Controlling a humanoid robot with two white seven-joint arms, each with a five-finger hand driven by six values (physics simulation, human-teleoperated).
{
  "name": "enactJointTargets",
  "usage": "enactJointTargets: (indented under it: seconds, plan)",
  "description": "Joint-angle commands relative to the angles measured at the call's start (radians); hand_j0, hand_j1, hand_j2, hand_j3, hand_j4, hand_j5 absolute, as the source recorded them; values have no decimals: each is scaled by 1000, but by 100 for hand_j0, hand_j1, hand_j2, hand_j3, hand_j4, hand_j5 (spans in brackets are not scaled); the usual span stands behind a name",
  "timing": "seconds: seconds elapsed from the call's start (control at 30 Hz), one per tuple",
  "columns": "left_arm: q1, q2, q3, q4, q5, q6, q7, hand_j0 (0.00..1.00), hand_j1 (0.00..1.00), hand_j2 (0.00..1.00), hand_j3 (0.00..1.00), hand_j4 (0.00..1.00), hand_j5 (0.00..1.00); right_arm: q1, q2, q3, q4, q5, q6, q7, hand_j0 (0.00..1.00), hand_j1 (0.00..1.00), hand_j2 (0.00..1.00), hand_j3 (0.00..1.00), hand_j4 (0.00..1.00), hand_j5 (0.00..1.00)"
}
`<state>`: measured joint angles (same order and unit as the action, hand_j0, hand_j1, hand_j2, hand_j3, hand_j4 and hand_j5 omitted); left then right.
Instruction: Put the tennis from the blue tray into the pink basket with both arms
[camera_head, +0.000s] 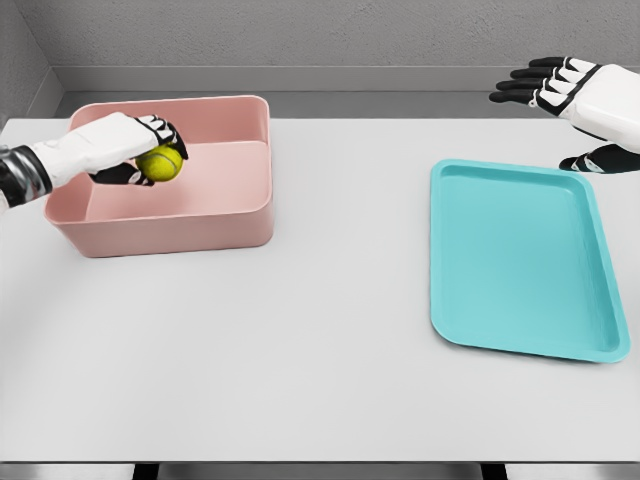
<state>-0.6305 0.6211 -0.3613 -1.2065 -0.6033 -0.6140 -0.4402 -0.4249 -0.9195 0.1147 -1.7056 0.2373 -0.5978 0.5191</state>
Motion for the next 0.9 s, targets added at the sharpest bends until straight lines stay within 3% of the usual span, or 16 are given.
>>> enactJointTargets:
  seconds: [0.0, 0.03, 0.1, 0.37, 0.47, 0.6, 0.67, 0.77, 0.87]
  plan:
    - [0, -6, 2, 13, -1, 3, 3, 71, 71, 71, 71, 71, 71, 0, -1, -1, 0, -6, 3, -1, 100, 100, 100, 100, 100, 100]
    - [-3, -8, 1, 13, -1, 3, 1, 93, 93, 93, 93, 93, 93, 2, -1, -1, 0, -6, 3, -1, 100, 100, 100, 100, 100, 100]
    - [-3, -8, 1, 15, -1, 3, 3, 100, 100, 100, 100, 100, 100, 2, -1, 0, 0, -6, 3, -1, 100, 100, 100, 100, 100, 100]
    - [-6, -3, 7, 13, 16, 3, 6, 100, 100, 100, 100, 100, 100, 2, -1, -1, -2, -6, 3, -1, 100, 100, 100, 100, 100, 100]
    - [0, 9, -1, -8, 191, 3, 12, 100, 100, 100, 100, 100, 100, 2, -1, -1, 0, -6, 3, -1, 100, 100, 100, 100, 100, 100]
    - [12, 61, 5, -162, 226, 3, 8, 100, 100, 100, 100, 100, 100, 3, -1, -1, -2, -6, 3, -1, 100, 100, 100, 100, 100, 100]
    - [31, 85, 35, -189, 250, 3, 8, 100, 100, 100, 100, 100, 100, 3, -2, -1, -2, -6, 3, -1, 100, 100, 100, 100, 100, 100]
    - [110, 95, 160, -191, 273, 3, 9, 100, 100, 100, 100, 100, 100, 3, -2, -4, -2, -6, 3, -1, 100, 100, 100, 100, 100, 100]
    - [115, 111, 173, -185, 289, 3, 5, 100, 100, 100, 100, 100, 100, 3, -2, -4, -2, -6, 3, -1, 100, 100, 100, 100, 100, 100]
